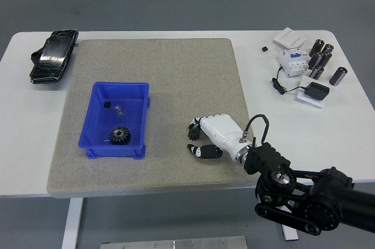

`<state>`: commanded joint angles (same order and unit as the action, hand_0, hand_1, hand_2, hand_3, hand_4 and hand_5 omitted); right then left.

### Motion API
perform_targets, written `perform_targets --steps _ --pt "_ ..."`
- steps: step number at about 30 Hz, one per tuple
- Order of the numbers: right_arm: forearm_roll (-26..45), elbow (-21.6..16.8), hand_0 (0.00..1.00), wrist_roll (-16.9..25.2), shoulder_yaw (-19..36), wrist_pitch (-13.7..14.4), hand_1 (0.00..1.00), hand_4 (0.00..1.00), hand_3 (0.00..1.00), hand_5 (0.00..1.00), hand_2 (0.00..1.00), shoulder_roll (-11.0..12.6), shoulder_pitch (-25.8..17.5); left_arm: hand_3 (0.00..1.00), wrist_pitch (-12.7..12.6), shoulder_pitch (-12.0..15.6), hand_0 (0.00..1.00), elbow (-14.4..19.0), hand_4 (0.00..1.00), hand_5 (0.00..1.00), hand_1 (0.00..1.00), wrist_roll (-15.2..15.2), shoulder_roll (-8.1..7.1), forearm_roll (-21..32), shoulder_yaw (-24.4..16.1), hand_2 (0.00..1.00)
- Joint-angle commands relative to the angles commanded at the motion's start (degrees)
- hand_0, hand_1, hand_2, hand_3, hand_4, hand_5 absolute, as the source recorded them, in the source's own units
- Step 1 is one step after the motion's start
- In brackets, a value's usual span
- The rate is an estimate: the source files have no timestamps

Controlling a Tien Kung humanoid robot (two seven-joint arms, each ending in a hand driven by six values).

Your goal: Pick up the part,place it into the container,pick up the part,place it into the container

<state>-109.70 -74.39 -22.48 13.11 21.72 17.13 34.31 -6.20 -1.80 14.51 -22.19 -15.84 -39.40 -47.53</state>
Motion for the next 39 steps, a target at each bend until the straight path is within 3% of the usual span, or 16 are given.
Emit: perform_targets --steps 2,3,21,29,34,39 --pt "0.0 0.1 0.376 0.1 -0.1 0.2 0.448 0.616 0.669 0.365 0.482 0.0 0.0 0.579 0.0 0.0 0.681 0.0 0.629 0.248 0.634 0.0 -0.01 0.0 0.0 0.602" --pt "0.0 0.2 0.367 0.1 -0.2 0.4 0.447 0.491 0.676 0.26 0.476 0.0 0.0 0.58 0.0 0.0 0.681 0.0 0.63 0.248 0.634 0.0 -0.02 0.0 0.0 0.603" --pt "-0.2 0.9 0.351 0.4 -0.9 2.0 0.447 0.41 0.671 0.172 0.456 -0.5 0.1 0.579 0.0 0.0 0.68 0.0 0.633 0.25 0.634 0.2 0.0 0.3 0.3 0.603" --pt "-0.4 -0.5 0.347 0.7 -0.4 2.7 0.449 0.413 0.671 0.168 0.454 -0.5 1.2 0.58 -0.1 0.1 0.68 0.0 0.633 0.249 0.634 0.2 -0.02 0.4 0.3 0.603" --pt "-0.3 -1.9 0.347 1.0 0.1 2.9 0.449 0.418 0.671 0.171 0.451 -2.6 4.3 0.581 -0.1 0.2 0.68 0.0 0.633 0.248 0.634 0.1 -0.04 0.3 0.1 0.604" --pt "-0.8 -2.6 0.347 0.9 -0.2 3.0 0.449 0.423 0.671 0.176 0.45 -7.1 8.7 0.58 -0.1 0.2 0.68 0.1 0.633 0.249 0.634 -0.1 -0.14 -0.2 -0.2 0.604"
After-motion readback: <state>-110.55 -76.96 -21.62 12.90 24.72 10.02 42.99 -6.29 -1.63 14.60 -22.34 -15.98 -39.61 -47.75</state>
